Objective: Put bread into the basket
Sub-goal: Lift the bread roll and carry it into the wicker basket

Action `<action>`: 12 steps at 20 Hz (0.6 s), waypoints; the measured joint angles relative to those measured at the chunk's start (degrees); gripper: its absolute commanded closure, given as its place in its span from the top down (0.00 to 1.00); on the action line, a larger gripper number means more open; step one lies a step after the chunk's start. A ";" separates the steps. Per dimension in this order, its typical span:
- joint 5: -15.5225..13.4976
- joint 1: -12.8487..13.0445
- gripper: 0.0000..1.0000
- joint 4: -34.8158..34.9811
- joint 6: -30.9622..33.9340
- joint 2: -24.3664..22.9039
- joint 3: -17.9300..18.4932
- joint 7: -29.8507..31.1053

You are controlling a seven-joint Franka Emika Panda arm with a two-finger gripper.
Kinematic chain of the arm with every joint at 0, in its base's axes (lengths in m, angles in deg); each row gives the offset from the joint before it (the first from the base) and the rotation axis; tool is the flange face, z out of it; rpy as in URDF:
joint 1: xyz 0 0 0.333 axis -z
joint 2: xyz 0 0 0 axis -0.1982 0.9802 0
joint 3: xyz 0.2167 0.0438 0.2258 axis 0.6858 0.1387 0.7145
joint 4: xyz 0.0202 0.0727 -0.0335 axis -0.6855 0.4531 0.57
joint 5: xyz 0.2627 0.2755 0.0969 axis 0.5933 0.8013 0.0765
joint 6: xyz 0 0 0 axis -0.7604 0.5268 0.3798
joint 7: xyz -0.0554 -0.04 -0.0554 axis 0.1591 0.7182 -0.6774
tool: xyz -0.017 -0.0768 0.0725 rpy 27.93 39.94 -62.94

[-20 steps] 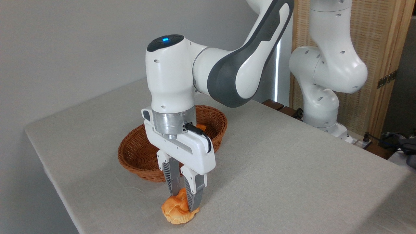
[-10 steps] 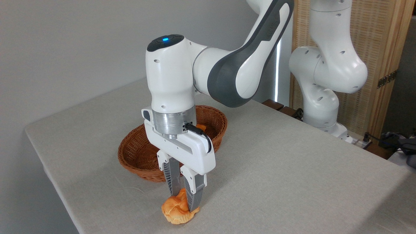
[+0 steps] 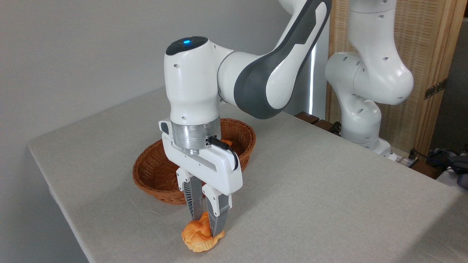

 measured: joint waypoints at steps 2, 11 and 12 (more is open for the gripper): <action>-0.96 -0.01 0.52 -0.08 -0.01 -0.34 0.05 0.00; -7.44 -0.08 0.53 -3.86 2.97 -3.56 0.14 0.10; -8.28 -0.08 0.53 -4.93 5.26 -3.93 0.13 0.10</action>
